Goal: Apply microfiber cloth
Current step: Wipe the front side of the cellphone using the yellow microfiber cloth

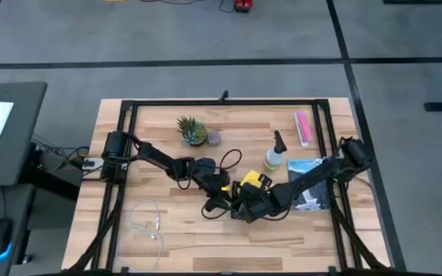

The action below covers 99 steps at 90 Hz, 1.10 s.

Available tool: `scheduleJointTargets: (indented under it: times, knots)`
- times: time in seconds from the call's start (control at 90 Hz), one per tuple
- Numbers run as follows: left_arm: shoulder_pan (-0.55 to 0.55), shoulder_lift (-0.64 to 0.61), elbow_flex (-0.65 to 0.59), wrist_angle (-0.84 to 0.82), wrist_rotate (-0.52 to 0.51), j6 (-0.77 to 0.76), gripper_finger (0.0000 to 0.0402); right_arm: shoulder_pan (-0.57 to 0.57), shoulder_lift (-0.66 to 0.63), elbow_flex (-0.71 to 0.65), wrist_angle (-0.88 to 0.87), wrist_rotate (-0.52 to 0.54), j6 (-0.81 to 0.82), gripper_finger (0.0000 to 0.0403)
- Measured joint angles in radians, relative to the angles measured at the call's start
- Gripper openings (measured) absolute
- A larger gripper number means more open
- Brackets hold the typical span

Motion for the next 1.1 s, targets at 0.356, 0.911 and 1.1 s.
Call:
scheduleJointTargets:
  times: [0.356, 0.911, 1.1]
  knots:
    - [0.018, 0.0, -0.002, -0.004, -0.108, -0.044, 0.0219, 0.001, 0.023, 0.0, 0.061, -0.072, -0.028, 0.0]
    - [0.018, 0.0, 0.0, -0.038, -0.122, -0.04, 0.0219, 0.034, 0.0, -0.004, 0.056, -0.016, -0.047, 0.0]
    - [0.017, -0.001, 0.0, -0.043, -0.121, -0.04, 0.0219, 0.073, -0.07, -0.003, -0.066, 0.048, 0.046, 0.0]
